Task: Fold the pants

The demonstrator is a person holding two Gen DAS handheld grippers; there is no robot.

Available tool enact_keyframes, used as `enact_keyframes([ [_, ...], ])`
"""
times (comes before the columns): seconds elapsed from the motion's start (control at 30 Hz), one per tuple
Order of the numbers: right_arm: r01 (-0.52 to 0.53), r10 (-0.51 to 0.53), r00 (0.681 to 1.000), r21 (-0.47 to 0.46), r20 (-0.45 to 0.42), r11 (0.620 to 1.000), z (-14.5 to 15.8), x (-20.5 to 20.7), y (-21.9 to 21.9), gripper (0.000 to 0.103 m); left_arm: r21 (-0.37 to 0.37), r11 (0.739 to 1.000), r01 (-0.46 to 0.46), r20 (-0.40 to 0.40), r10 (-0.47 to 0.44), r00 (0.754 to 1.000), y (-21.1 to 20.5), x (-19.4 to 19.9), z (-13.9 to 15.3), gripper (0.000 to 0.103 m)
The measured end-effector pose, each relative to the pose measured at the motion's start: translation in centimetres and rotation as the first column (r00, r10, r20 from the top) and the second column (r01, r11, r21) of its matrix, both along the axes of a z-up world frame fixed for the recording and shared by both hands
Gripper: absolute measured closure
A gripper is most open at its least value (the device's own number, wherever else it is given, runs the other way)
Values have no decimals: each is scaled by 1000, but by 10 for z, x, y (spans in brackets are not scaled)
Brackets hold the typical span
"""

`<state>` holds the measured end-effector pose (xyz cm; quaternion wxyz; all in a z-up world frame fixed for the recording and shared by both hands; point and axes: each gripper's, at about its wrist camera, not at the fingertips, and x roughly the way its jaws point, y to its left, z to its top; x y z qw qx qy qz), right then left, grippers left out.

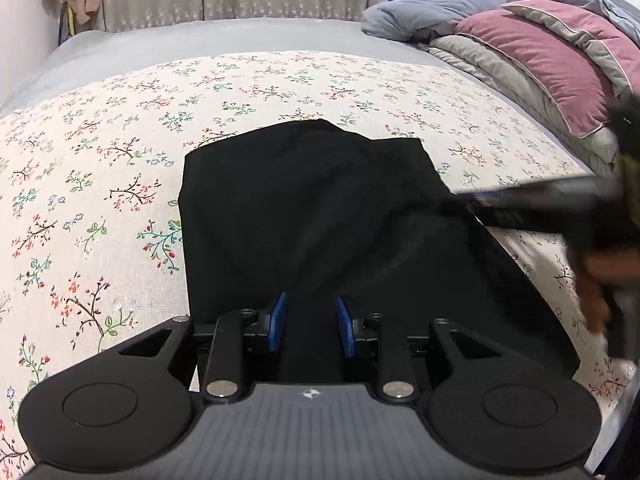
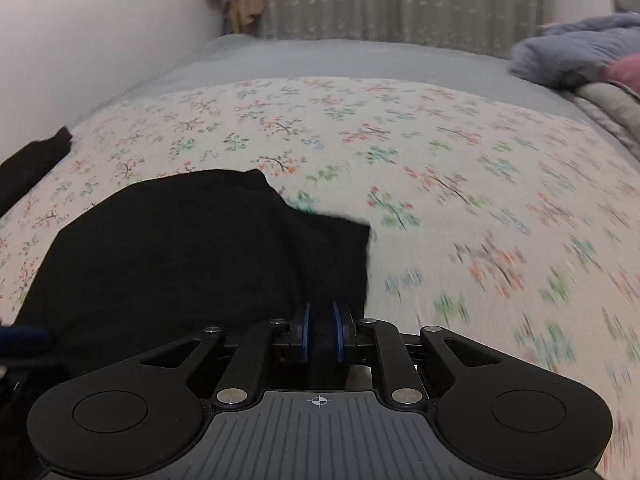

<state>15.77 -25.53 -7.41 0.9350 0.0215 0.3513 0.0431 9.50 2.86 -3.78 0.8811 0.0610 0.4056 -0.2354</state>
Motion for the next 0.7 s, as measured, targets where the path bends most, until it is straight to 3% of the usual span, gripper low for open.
enact_keyframes([
  [0.23,-48,48,999,-115,0,992,-1,-87,31,89,2,1000,-16,19,16,1000,-2,-5,-2,64],
  [0.4,-48,44,998,-101,-39,994,-6,-149,29,89,15,1000,-27,28,26,999,-6,-7,-3,64],
  [0.47,-56,51,998,-123,-47,991,-9,-166,29,89,12,999,-30,30,30,999,-6,-8,-4,64],
  [0.6,-50,44,997,-81,-67,995,-12,-187,22,89,-4,999,-38,38,38,999,1,-13,-3,64],
  [0.7,-55,50,997,-100,-58,993,-15,-188,25,89,20,999,-27,43,27,999,8,-31,3,64],
])
